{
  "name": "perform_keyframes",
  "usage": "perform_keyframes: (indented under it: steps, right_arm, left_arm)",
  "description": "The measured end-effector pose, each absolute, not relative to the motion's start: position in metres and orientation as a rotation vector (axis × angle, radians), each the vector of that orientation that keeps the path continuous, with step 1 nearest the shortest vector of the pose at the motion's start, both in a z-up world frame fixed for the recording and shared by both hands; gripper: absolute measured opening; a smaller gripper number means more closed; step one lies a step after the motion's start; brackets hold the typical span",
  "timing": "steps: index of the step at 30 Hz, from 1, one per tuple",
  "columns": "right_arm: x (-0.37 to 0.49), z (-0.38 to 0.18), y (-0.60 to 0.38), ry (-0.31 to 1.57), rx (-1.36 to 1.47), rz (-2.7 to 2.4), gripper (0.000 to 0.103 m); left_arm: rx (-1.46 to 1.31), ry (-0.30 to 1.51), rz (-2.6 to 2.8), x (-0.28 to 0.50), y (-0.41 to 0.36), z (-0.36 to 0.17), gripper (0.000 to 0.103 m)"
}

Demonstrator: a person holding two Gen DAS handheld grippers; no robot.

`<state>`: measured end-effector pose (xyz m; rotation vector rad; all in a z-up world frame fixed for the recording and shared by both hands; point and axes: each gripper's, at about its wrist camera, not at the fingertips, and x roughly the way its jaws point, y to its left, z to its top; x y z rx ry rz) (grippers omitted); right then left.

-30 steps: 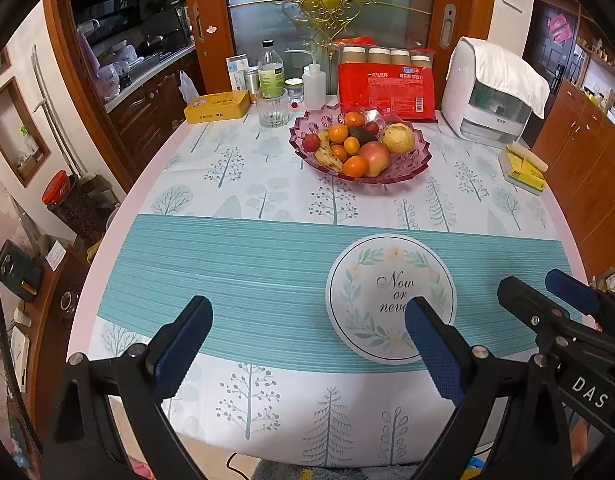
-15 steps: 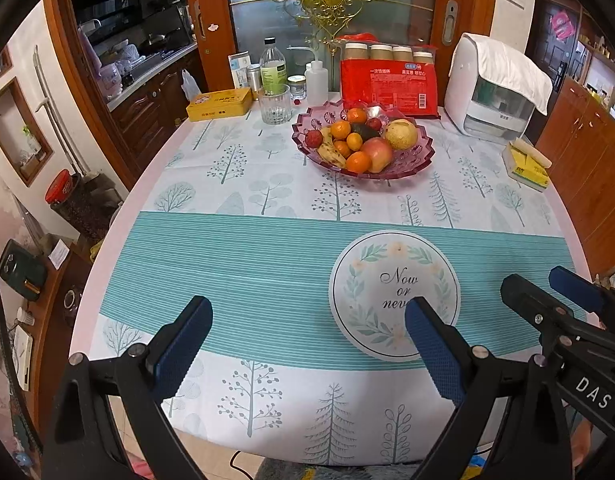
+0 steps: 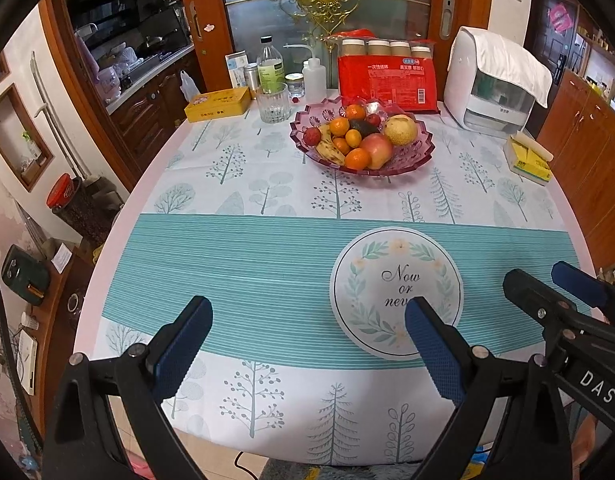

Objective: Organize fruits

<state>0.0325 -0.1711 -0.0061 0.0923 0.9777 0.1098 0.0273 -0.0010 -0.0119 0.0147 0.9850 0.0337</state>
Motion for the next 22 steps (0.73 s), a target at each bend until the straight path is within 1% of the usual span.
perform_keyframes:
  steps: [22]
  right_arm:
    - [0.034, -0.0061, -0.173, 0.98, 0.094, 0.111, 0.071]
  left_arm:
    - [0.027, 1.01, 0.025, 0.0283, -0.002, -0.017, 0.096]
